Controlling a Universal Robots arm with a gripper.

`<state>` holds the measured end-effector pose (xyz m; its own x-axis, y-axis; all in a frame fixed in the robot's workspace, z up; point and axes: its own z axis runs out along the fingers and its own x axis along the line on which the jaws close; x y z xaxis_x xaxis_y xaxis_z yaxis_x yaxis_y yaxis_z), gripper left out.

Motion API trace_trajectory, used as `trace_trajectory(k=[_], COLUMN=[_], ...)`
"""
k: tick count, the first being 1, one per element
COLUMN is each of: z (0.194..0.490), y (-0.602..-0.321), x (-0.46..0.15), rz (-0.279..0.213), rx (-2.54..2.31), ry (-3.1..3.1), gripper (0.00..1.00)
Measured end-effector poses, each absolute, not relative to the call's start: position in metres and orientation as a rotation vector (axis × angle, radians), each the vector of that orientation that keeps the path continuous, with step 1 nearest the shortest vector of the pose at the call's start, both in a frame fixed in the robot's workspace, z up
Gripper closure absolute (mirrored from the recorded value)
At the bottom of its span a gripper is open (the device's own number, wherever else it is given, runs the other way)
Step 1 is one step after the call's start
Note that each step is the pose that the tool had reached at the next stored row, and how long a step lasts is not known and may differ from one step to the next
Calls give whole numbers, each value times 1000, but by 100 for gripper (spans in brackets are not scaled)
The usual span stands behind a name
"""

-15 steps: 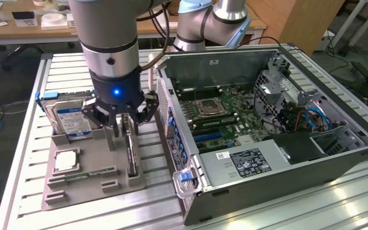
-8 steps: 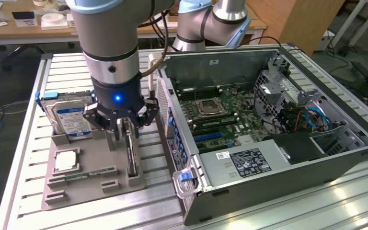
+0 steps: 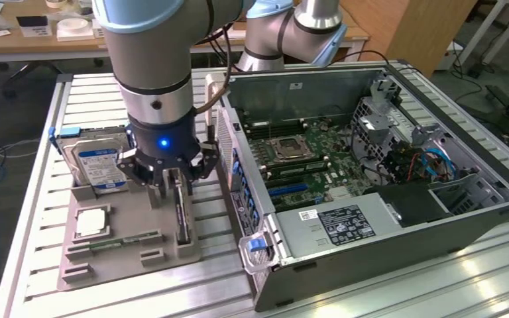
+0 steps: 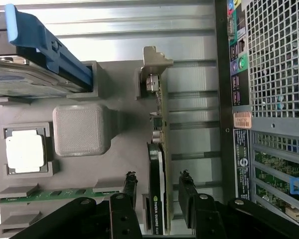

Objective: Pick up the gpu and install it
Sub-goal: 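Pick up the gpu and move the gpu toward the slot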

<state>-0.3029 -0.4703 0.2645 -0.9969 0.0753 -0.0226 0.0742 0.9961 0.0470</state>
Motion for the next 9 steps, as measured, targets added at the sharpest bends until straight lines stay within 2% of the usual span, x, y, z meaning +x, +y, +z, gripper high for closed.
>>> trace_trajectory(k=[9], z=[254], y=[-470], x=[-303], rz=[72], rx=[117], ry=[3114], gripper=[53])
